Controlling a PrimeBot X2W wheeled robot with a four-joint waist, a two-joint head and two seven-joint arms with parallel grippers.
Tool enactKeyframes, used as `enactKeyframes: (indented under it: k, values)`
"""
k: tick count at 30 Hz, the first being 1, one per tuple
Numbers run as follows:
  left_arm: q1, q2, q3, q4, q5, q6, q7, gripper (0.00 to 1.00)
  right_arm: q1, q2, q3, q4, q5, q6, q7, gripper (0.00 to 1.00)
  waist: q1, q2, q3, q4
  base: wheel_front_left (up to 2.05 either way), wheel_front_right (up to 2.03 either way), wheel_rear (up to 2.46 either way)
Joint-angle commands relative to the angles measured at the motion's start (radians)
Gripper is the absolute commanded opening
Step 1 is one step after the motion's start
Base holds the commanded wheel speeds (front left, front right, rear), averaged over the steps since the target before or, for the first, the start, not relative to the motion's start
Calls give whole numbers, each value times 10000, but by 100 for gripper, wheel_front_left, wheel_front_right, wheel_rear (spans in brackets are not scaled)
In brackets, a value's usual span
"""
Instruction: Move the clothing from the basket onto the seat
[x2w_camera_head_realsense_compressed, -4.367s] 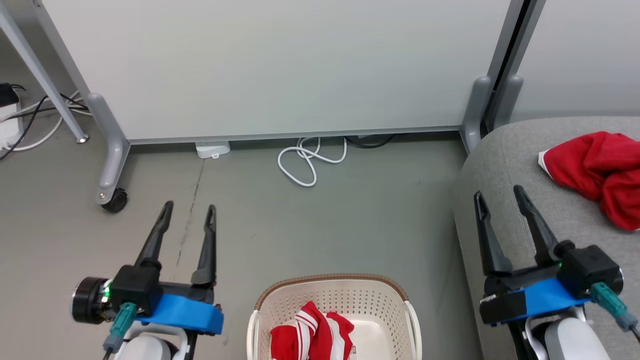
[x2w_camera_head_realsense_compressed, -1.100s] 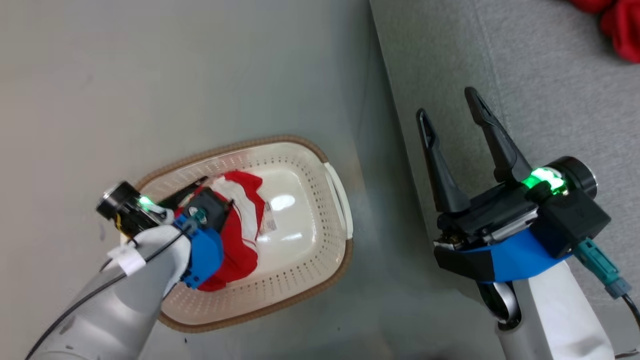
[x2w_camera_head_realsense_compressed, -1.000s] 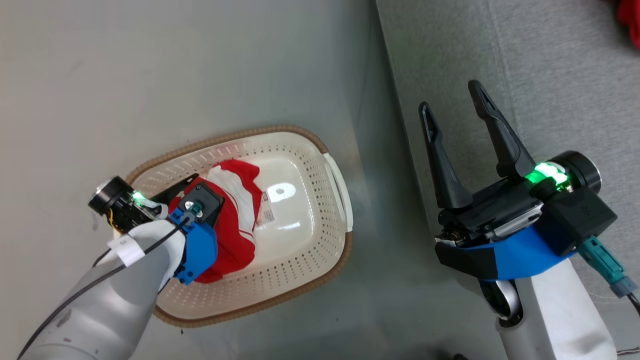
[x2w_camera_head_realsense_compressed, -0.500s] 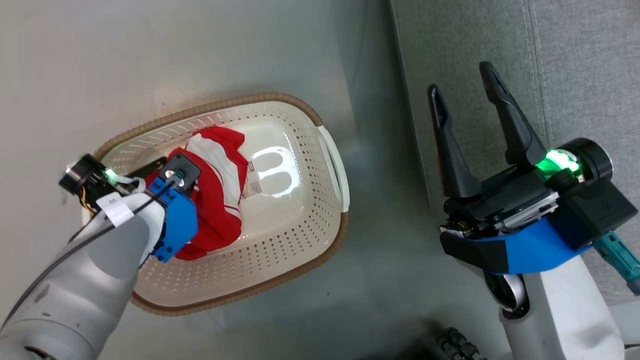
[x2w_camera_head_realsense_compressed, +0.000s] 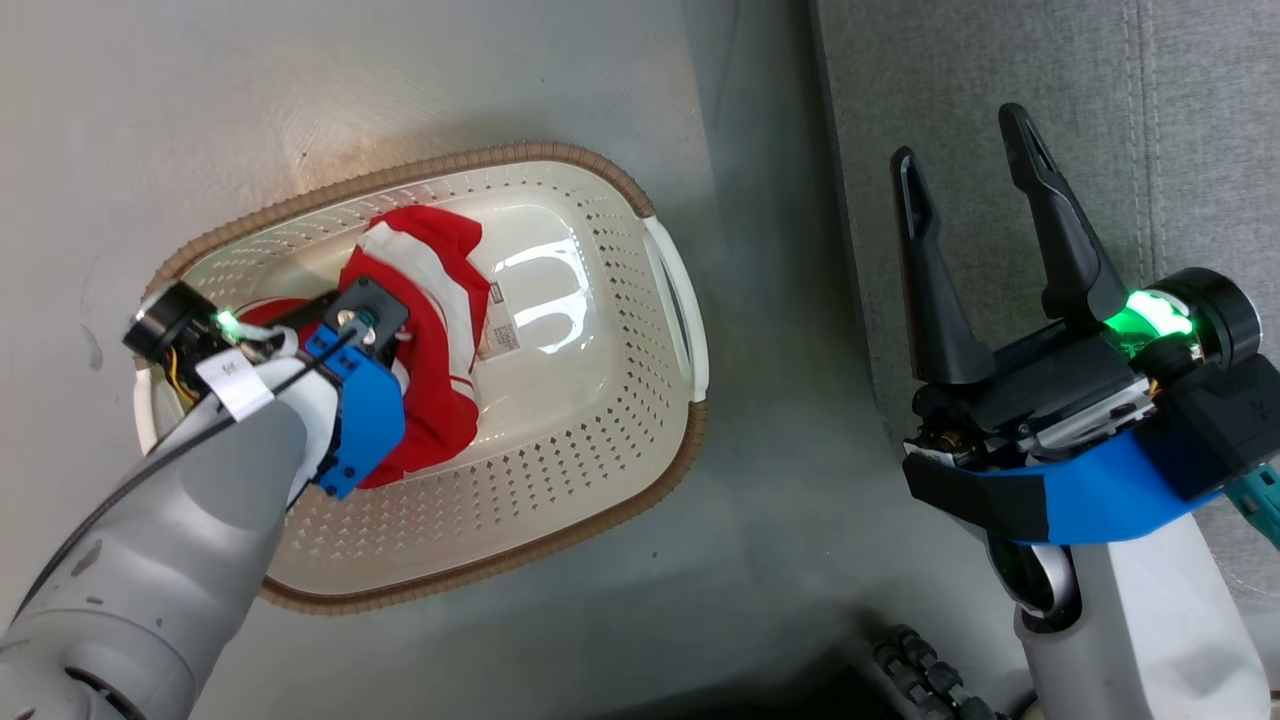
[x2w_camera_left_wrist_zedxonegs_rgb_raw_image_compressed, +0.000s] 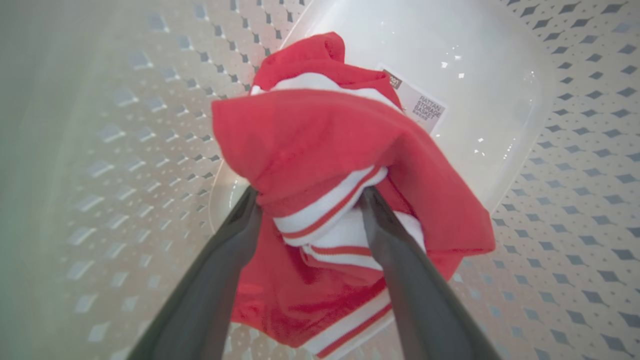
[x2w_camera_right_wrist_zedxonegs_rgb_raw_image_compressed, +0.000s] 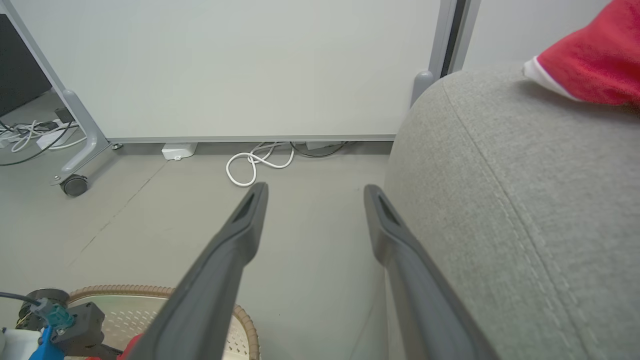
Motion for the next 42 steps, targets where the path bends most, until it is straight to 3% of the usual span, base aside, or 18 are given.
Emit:
enactKeyframes:
  k: [1,8,9,10,11,25,42]
  values:
    - [-318,-58,-6,119,-103,-2,-133,100,-35,-4,-25,-85,-21,1,-5,100,-1,1,101,31,0,0,0]
    - [-529,-276,-206,249,-469,-2,-125,100,-16,-4,-25,-133,-40,1,-5,100,-1,1,329,-10,0,0,0]
    - [-553,-283,-259,245,-486,-2,-130,76,-2,-4,-38,-145,-36,1,-5,100,-1,1,351,-15,0,0,0]
    - [-574,-292,-295,228,-481,-2,-175,29,9,-4,-47,-161,-37,1,-5,100,-1,1,369,-15,0,0,0]
    - [-558,-311,-323,211,-558,-2,-162,0,22,-4,-60,-169,-38,1,-5,100,-1,1,381,-12,0,0,0]
    - [-453,-566,-636,154,-842,-2,-546,0,50,-4,-102,31,-138,1,-5,100,-1,1,-9,254,0,0,0]
    - [680,-1192,-749,-445,-1708,-2,-1990,0,578,-6,-141,878,-344,1,-5,100,-1,1,-2730,1086,0,0,0]
